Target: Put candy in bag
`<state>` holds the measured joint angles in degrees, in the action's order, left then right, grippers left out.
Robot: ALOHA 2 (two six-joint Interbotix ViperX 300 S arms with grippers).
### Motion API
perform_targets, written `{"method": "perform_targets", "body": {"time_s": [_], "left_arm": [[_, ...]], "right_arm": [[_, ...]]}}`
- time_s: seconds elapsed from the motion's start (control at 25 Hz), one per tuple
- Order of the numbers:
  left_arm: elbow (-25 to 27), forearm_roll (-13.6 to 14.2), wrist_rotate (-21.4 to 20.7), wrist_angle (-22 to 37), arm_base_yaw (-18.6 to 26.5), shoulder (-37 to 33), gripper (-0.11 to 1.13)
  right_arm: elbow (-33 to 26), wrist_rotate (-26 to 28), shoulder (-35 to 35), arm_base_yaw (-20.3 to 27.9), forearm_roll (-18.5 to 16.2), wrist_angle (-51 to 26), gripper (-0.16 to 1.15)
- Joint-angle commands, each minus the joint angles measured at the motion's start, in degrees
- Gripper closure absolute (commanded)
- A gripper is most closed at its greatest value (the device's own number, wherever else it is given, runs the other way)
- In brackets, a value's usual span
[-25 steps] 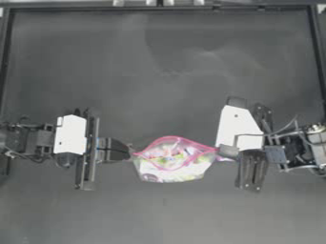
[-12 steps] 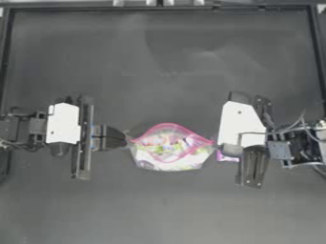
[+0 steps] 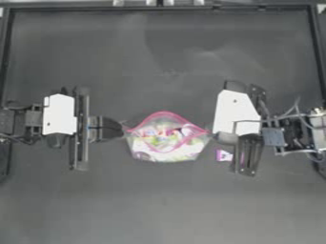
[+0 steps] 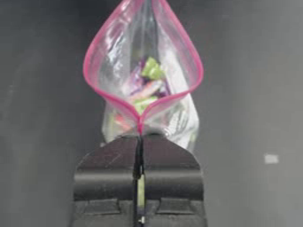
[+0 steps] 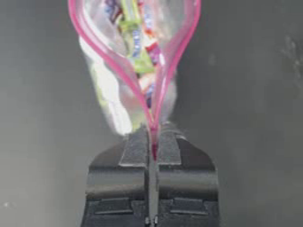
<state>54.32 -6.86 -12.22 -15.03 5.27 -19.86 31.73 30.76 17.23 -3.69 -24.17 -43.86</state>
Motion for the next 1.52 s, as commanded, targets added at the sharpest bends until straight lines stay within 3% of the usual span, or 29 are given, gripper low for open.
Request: {"method": "perform_targets", "body": {"time_s": [0.04, 0.96, 1.52], "left_arm": [[-0.18, 0.18, 0.0, -0.26, 0.7, -1.67, 0.95], [0.18, -0.26, 0.53, -2.55, 0.88, 4.75, 0.95], [-0.26, -0.18, 0.35, -7.12, 0.53, 9.58, 0.95]], "right_arm": [[-0.44, -0.7, -0.09, 1.23, 0.09, 1.14, 0.93], [2.46, -0.7, -2.9, 2.02, 0.97, 5.36, 0.93], [4.48, -0.44, -4.04, 2.99, 0.97, 9.05, 0.93]]}}
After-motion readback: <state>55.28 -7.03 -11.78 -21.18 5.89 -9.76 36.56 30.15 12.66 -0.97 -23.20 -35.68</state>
